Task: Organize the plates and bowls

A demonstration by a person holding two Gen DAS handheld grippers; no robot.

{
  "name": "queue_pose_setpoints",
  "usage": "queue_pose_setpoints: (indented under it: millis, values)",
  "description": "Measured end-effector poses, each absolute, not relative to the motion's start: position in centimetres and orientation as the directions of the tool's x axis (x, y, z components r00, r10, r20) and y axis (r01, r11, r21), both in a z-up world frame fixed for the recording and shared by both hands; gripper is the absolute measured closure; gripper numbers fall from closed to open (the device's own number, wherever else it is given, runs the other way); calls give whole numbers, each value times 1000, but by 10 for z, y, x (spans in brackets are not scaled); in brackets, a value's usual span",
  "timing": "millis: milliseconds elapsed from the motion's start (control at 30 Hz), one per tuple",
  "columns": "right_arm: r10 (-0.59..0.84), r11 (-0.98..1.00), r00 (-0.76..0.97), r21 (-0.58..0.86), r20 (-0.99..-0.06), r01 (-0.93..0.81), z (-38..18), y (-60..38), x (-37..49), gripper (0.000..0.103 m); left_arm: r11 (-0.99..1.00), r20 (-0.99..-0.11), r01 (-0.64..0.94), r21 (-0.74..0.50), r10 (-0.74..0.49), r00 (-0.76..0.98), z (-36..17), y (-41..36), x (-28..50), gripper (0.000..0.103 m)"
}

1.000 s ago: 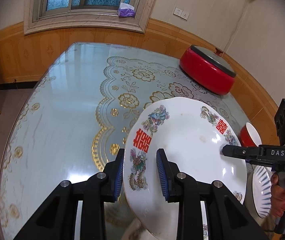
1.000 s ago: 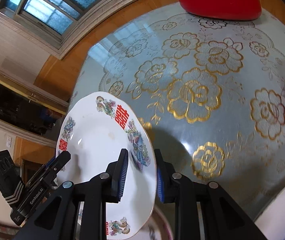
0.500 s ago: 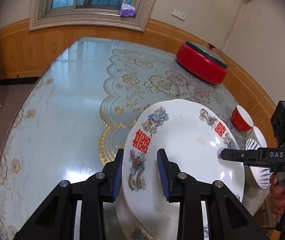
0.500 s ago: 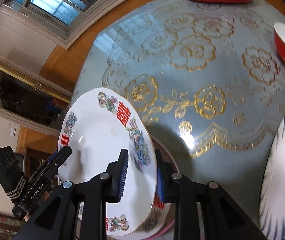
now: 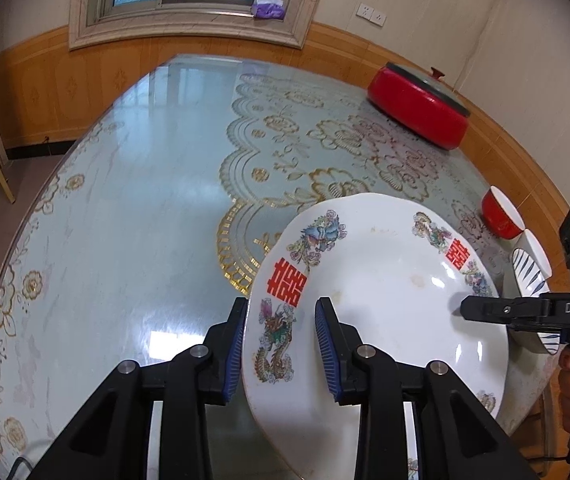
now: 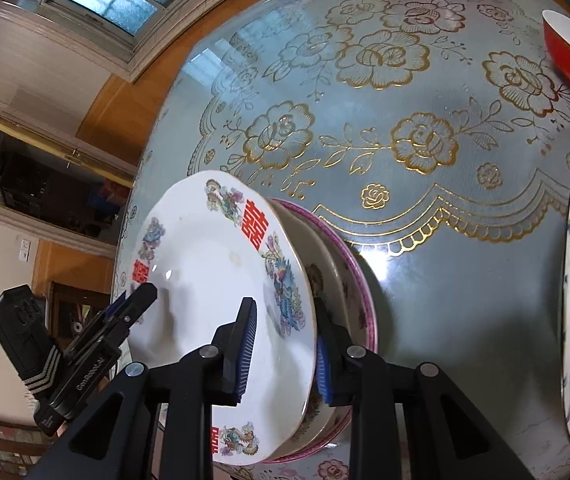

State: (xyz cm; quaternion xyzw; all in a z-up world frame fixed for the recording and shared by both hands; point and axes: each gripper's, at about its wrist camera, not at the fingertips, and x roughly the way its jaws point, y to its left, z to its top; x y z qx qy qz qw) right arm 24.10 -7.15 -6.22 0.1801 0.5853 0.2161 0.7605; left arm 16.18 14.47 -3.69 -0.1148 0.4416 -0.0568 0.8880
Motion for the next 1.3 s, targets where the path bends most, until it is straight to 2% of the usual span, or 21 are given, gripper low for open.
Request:
queue_pose_setpoints:
  millis: [333,567,800,867,933,967,1133,1300]
  values:
    - [480,874,245,438,-842,-208,-54,-58,237,71,966,-749,18,-260,-213,628,-46,142,154,70]
    - [472,880,244,435,-847,-190,-50,-67,240,70,960,-726,23,-277,-225,650,-45,143,144,69]
    - [471,881,256,432,-845,-194,-47,-75,232,67,976,-696,24,-215,-170,698,-41,142,130,66]
    - [460,886,271,418,-845,-199,-47,-77,228,67,981,-687,18,-192,-147,712,-40,143,126,62]
    - [465,883,310,413,-829,-221,-44,-80,220,67,980,-675,17,-197,-149,723,-40,144,123,51]
    - [465,884,335,405,-820,-234,-41,-80,215,67,978,-669,18,-206,-154,727,-40,145,122,50]
    - [451,890,442,356,-775,-285,-41,-78,187,67,971,-636,10,-239,-165,754,-41,149,117,49]
    - [470,883,481,387,-740,-268,-53,-79,172,65,975,-641,30,-222,-169,749,-46,141,116,50]
